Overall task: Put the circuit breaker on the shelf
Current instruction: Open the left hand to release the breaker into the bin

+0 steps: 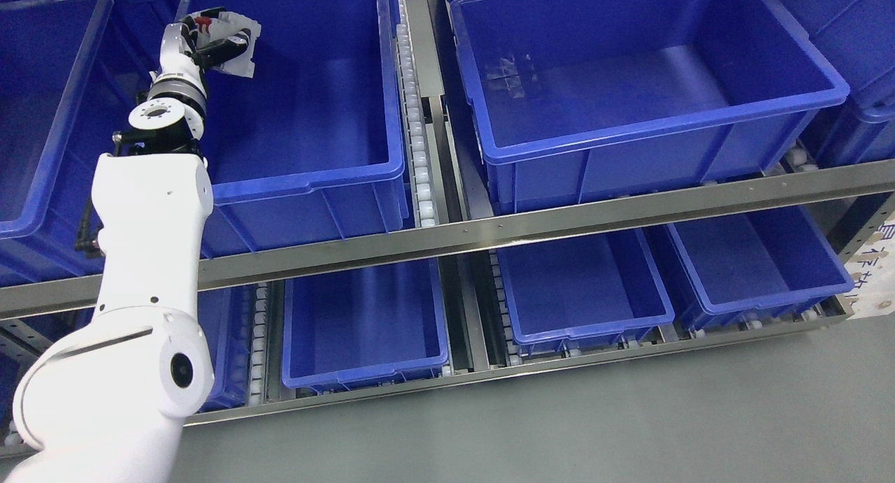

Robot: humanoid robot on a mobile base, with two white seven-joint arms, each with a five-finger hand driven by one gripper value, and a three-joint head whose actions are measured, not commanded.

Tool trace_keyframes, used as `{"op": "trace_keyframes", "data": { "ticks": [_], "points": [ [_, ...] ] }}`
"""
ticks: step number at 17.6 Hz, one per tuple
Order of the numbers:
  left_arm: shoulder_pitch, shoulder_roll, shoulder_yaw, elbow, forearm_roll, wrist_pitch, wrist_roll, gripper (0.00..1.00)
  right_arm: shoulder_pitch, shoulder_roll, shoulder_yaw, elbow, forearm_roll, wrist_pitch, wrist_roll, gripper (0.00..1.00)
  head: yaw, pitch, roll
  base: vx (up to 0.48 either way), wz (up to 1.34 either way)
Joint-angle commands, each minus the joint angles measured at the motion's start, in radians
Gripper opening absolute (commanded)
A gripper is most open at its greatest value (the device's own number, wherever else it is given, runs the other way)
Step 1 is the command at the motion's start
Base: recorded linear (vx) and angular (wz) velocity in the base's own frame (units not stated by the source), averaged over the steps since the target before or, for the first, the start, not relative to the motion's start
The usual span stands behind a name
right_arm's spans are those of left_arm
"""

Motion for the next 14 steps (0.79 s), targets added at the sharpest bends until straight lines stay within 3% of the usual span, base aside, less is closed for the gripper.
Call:
{"op": "trace_keyframes", "data": {
  "ticks": [1, 2, 7, 9, 12, 14],
  "points": [
    [-0.052, 0.024, -0.05, 0.199, -0.001, 0.006, -0.003, 0.56, 0.015, -0.017, 0.0, 0.0, -0.001, -0.045, 0.001, 1.0, 0.0, 0.0, 0.0, 0.0, 0.0],
    [-0.063, 0.025, -0.063, 0.199, 0.0, 0.009, -0.009, 0.73, 0.015, -0.017, 0.0, 0.0, 0.001, -0.045, 0.001, 1.0, 0.0, 0.0, 0.0, 0.0, 0.0],
    [-0.062, 0.036, -0.089, 0.184, 0.003, 0.005, -0.045, 0.96, 0.015, -0.017, 0.0, 0.0, 0.001, -0.045, 0.001, 1.0, 0.0, 0.0, 0.0, 0.002, -0.01],
    [-0.054, 0.038, -0.073, 0.061, 0.006, -0.07, -0.045, 0.99, 0.015, -0.017, 0.0, 0.0, -0.001, -0.045, 0.001, 1.0, 0.0, 0.0, 0.0, 0.0, 0.0],
    [-0.016, 0.042, -0.015, -0.119, 0.012, -0.269, -0.049, 1.0, 0.015, -0.017, 0.0, 0.0, 0.001, -0.045, 0.001, 1.0, 0.0, 0.0, 0.0, 0.0, 0.0],
    [0.029, 0.047, -0.003, -0.242, 0.014, -0.322, -0.049, 1.0, 0.017, -0.017, 0.0, 0.0, -0.001, -0.045, 0.001, 1.0, 0.0, 0.0, 0.0, 0.0, 0.0]
  ]
}}
